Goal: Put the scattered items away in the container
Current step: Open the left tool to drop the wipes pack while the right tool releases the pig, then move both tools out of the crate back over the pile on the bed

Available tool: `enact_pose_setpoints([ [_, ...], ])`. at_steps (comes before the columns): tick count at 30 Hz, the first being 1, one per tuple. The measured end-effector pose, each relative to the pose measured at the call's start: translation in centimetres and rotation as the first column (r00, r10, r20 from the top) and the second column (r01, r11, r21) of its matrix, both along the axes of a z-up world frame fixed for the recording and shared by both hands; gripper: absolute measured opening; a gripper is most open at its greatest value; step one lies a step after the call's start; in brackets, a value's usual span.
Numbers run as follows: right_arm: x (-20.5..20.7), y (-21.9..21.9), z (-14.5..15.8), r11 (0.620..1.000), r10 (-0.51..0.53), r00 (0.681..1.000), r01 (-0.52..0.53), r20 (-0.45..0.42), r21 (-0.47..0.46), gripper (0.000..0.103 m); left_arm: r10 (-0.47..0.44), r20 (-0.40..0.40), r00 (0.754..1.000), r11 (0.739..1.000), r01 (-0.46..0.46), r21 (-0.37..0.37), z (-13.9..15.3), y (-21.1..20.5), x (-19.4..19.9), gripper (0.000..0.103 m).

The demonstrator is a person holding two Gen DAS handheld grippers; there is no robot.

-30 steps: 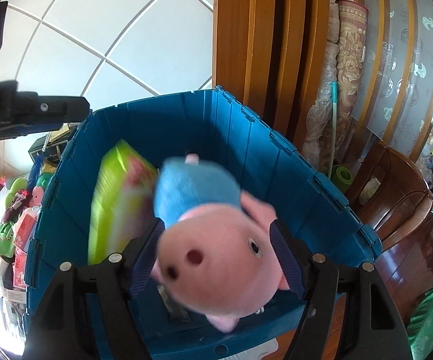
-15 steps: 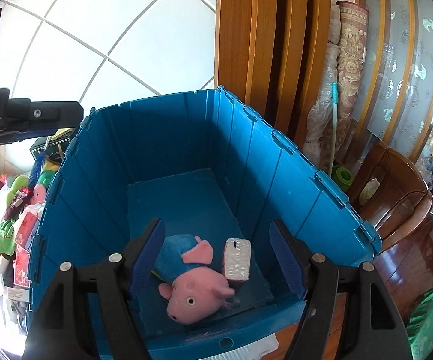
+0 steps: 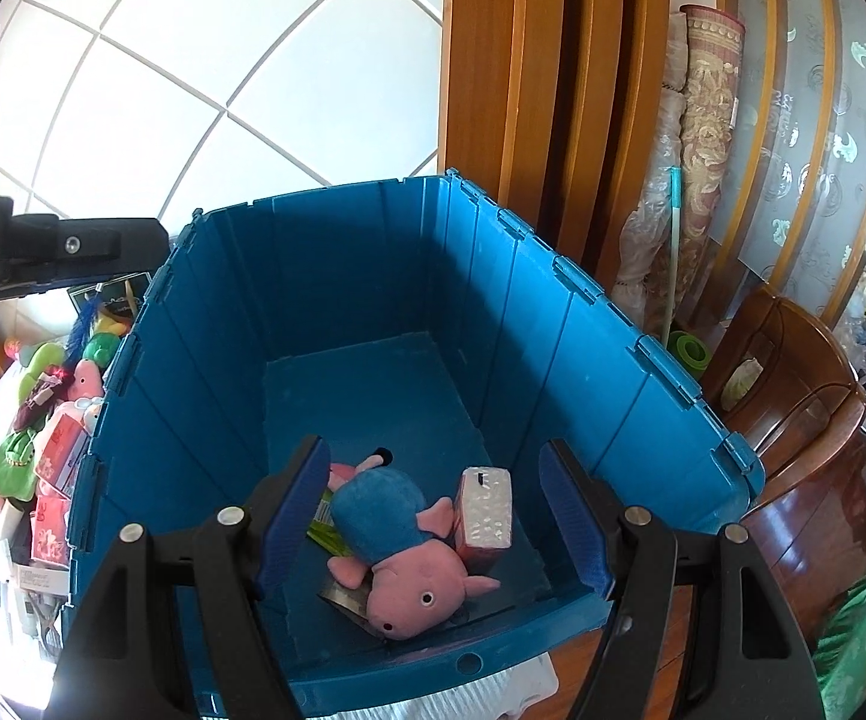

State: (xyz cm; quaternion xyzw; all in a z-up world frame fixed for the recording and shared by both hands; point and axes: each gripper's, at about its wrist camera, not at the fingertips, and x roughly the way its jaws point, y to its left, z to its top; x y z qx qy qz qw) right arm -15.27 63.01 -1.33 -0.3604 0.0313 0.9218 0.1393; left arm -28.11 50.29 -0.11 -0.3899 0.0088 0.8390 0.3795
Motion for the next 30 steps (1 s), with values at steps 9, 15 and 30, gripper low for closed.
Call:
enact_pose_setpoints([
  [9,0.5,-0.6,0.0,1.000,0.000,1.000,0.000,0.005,0.007,0.073,0.022,0.016,1.000,1.000,-0.022,-0.010,-0.9,-1.5,0.4,0.081],
  [15,0.9,-1.4,0.0,1.000,0.002,1.000,-0.002,0.007,0.013,0.073,0.021,0.020,1.000,1.000,-0.021,-0.008,-1.0,-2.4,1.0,0.084],
  [30,1.0,-5.3,0.2,0.998,0.063,0.998,-0.063,-0.002,0.019,0.073,0.079,0.001,0.997,0.997,-0.079,-0.015,-0.9,-6.6,2.2,0.087],
])
